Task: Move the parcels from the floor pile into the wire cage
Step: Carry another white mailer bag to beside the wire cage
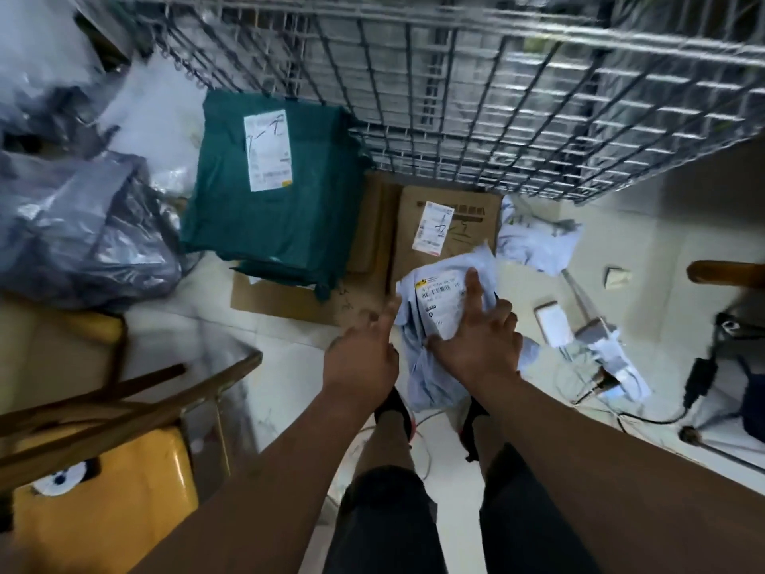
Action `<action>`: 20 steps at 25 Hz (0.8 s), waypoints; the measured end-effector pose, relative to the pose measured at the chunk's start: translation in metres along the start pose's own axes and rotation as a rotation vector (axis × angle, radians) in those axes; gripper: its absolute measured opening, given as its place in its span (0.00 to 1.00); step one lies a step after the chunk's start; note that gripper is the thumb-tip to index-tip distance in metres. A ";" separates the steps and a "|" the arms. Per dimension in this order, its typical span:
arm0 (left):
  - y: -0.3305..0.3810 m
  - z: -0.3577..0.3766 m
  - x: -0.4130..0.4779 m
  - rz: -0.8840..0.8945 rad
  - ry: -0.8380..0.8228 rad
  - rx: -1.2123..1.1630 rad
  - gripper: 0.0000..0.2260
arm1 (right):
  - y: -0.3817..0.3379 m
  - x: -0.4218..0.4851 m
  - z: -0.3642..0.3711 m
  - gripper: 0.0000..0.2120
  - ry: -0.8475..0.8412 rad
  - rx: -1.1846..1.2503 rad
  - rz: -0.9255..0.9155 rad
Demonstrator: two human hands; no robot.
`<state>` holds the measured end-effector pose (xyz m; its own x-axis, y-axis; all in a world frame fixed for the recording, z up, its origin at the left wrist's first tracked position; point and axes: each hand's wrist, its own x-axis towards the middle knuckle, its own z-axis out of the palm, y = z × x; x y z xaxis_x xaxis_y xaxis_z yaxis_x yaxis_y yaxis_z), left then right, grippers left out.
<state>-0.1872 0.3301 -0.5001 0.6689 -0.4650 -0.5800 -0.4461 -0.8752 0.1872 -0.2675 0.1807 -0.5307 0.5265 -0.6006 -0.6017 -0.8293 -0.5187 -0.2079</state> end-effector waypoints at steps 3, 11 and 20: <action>-0.026 0.012 0.020 0.013 -0.033 0.027 0.30 | -0.017 0.016 0.037 0.55 -0.005 -0.008 0.015; -0.008 0.061 0.098 0.224 -0.116 0.189 0.32 | 0.021 0.107 0.066 0.56 -0.008 0.086 0.242; 0.115 0.133 0.225 0.462 -0.109 0.216 0.36 | 0.131 0.202 0.095 0.55 0.059 0.122 0.379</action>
<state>-0.1672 0.1427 -0.7143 0.3125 -0.7696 -0.5569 -0.8001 -0.5293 0.2824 -0.2876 0.0493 -0.7530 0.1863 -0.7710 -0.6090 -0.9810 -0.1799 -0.0724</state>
